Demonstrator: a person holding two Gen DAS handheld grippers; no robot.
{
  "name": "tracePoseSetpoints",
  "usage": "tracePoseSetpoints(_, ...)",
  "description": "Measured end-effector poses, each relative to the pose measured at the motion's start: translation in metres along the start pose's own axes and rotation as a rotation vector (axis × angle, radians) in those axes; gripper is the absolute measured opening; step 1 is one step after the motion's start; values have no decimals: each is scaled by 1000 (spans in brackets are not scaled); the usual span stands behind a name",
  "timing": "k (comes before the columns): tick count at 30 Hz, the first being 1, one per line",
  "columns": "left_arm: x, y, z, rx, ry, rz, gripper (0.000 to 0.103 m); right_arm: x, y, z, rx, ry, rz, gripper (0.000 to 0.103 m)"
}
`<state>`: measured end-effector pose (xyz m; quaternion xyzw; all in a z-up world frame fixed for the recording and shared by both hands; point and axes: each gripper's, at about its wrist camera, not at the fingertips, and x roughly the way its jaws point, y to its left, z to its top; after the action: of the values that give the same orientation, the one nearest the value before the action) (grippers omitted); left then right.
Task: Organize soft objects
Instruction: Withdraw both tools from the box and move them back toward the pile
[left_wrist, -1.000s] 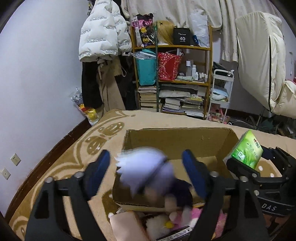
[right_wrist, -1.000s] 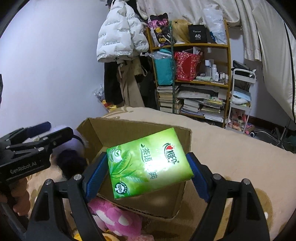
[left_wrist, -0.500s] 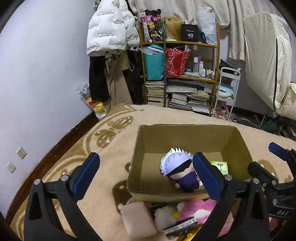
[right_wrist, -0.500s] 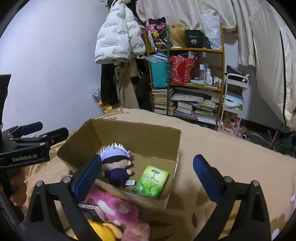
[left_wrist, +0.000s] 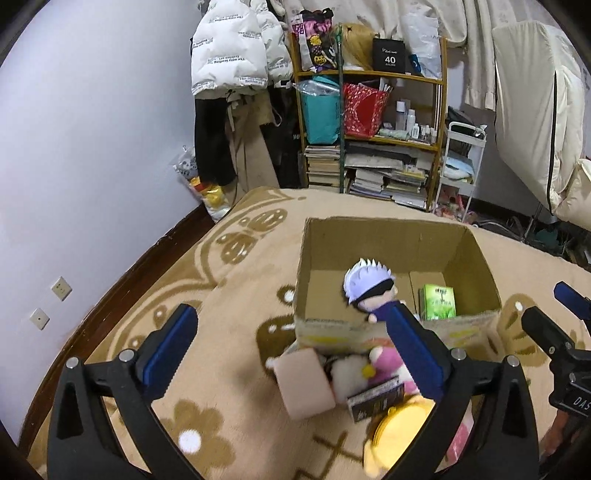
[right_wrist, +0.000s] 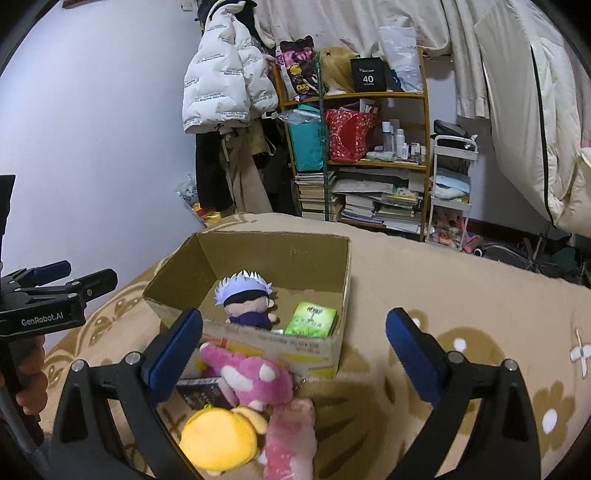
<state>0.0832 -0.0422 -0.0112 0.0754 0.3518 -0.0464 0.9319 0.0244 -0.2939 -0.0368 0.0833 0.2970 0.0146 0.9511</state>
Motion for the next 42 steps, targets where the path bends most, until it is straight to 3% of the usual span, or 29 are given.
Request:
tracePoseSetpoints(12, -17, 10, -15, -4, 87, 18, 101, -24, -1, -15, 40, 36, -11, 103)
tracePoseSetpoints(18, -8, 22, -24, -37, 142, 28, 101, -24, 0, -24, 51, 78, -17, 103)
tracePoseSetpoints(24, 10, 29, -29, -68, 213, 8, 101, -11, -1, -33, 59, 110, -38, 103)
tracePoseSetpoints(42, 66, 25, -35, -73, 307, 13, 101, 52, -17, -57, 113, 237, -71, 103)
